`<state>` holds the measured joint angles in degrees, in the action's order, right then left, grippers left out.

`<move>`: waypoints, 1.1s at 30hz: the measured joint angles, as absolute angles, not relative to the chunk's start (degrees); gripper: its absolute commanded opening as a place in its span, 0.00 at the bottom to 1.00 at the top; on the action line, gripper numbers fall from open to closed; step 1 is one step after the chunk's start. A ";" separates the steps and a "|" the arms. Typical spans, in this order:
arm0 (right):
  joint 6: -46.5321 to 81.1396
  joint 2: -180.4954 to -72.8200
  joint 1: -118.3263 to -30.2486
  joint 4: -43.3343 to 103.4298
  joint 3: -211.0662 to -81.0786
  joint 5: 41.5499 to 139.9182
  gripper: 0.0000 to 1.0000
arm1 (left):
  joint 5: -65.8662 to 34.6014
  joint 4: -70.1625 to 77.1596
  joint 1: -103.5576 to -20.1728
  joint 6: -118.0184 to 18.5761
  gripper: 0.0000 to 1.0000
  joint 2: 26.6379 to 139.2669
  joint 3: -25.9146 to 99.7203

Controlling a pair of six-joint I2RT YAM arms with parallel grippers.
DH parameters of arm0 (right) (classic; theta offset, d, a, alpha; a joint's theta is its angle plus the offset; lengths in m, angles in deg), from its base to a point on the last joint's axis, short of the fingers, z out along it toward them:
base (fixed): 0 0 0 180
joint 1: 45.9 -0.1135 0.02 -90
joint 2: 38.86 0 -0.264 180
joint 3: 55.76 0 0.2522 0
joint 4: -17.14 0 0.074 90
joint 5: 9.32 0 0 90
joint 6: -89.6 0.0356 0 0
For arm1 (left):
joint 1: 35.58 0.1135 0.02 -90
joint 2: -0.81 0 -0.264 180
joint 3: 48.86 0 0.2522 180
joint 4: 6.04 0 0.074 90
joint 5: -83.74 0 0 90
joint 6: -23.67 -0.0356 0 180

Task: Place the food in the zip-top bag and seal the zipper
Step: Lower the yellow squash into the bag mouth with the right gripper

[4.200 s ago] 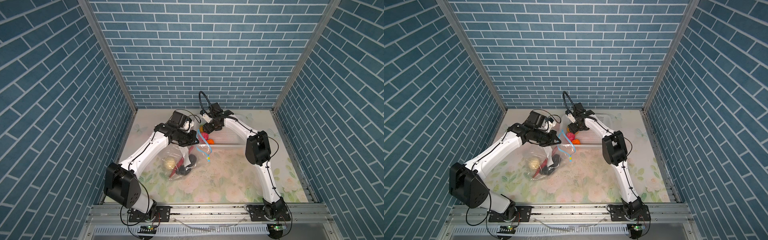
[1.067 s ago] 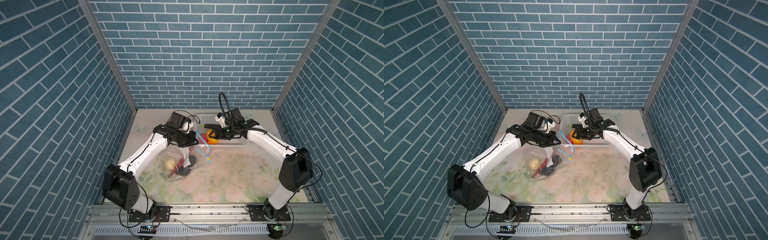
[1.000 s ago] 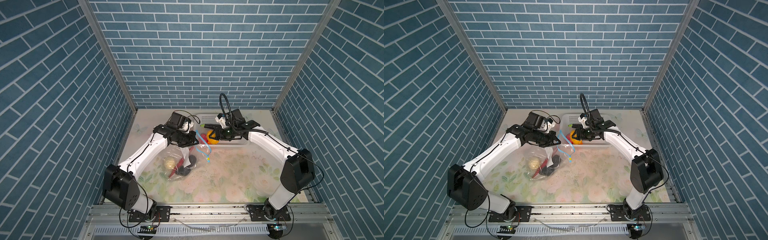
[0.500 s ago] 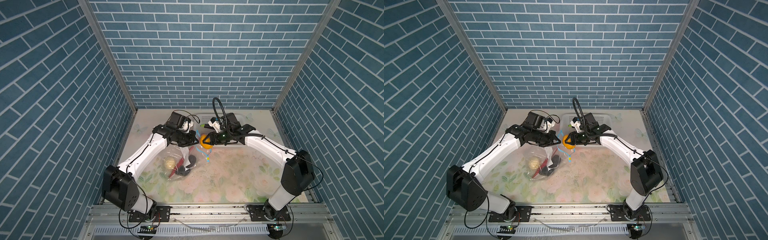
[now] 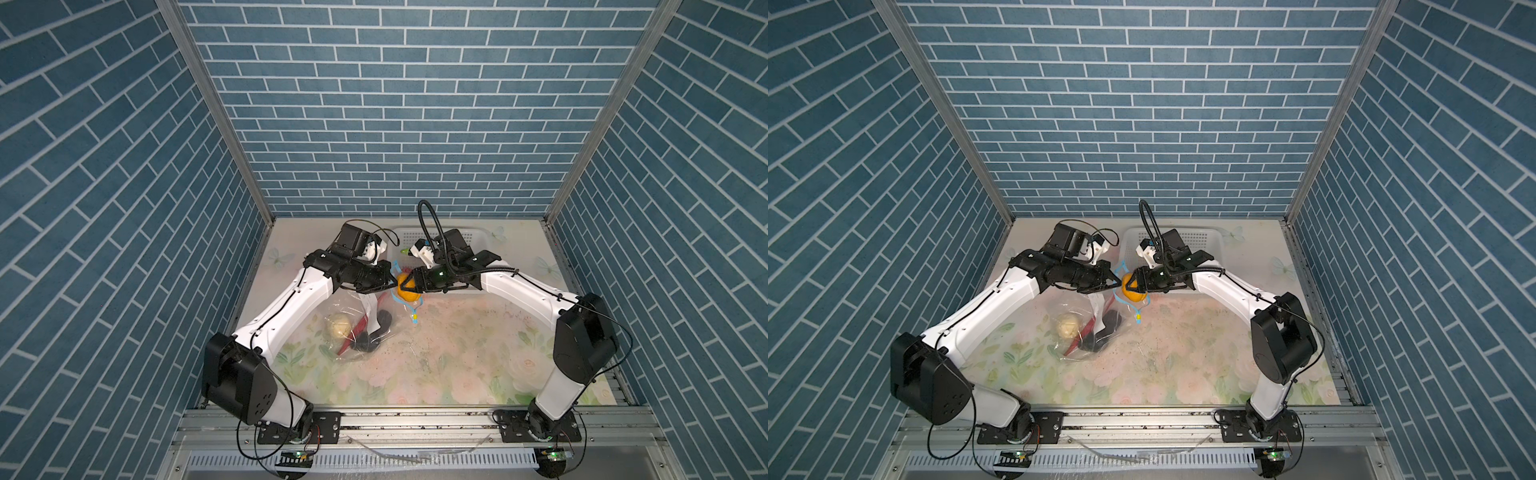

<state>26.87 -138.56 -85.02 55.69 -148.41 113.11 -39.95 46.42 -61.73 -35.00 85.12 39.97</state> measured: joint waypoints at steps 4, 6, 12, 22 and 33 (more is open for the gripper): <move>26.85 -139.39 -85.15 55.78 -148.43 113.06 0.55 | -39.95 46.42 -61.73 -35.00 0.00 84.86 39.97; 26.85 -139.80 -85.30 56.13 -148.50 113.04 0.55 | -39.98 46.42 -61.73 -35.00 0.00 84.84 39.97; 26.85 -140.90 -86.04 56.57 -148.54 112.95 0.57 | -40.02 46.37 -61.73 -34.97 0.00 84.79 39.97; 26.83 -142.03 -86.55 57.33 -148.74 112.80 0.61 | -40.41 46.39 -61.73 -35.00 0.00 84.77 39.97; 26.81 -142.05 -86.68 57.64 -148.74 112.56 0.64 | -40.43 46.37 -61.73 -35.00 0.00 84.69 39.97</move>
<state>26.81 -142.05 -86.68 57.64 -148.74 112.56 -40.43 46.37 -61.73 -35.00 84.69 39.97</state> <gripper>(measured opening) 0.630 0.048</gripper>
